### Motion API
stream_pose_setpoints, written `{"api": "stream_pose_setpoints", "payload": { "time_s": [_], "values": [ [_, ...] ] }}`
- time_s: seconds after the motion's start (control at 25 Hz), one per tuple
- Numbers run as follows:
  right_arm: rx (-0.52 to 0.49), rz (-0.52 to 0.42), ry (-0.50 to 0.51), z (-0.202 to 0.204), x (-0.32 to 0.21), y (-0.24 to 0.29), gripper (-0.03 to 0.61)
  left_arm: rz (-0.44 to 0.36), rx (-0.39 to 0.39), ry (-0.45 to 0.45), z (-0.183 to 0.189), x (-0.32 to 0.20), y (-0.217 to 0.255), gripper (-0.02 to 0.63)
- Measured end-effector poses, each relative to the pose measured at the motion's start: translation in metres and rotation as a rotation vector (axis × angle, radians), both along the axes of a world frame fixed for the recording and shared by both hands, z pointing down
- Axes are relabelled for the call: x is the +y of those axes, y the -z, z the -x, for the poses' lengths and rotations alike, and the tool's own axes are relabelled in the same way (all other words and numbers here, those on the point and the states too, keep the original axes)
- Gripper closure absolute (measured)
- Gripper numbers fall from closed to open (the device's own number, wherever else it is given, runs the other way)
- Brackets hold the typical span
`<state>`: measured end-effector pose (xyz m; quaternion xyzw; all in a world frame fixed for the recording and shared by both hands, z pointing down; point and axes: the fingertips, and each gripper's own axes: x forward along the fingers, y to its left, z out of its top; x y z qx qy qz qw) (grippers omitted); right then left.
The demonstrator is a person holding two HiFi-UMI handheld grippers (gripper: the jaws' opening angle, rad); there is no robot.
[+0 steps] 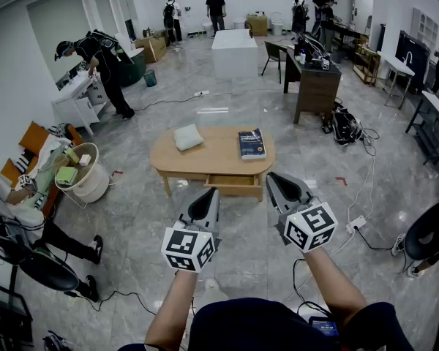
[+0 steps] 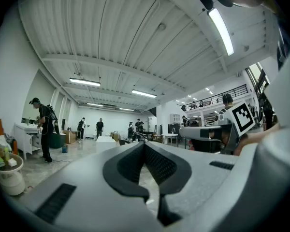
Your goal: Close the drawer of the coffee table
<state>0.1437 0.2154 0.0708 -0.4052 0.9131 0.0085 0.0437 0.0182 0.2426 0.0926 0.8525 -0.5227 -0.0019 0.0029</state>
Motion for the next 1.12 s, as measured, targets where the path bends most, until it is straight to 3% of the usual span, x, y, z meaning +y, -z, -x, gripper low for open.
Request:
{"api": "stream_pose_setpoints", "payload": {
  "time_s": [1.12],
  "values": [
    [-0.05,0.059,0.009,-0.031,0.008,-0.012,0.565,0.023,0.023,0.028,-0.025,0.01,-0.007,0.612]
  ]
}}
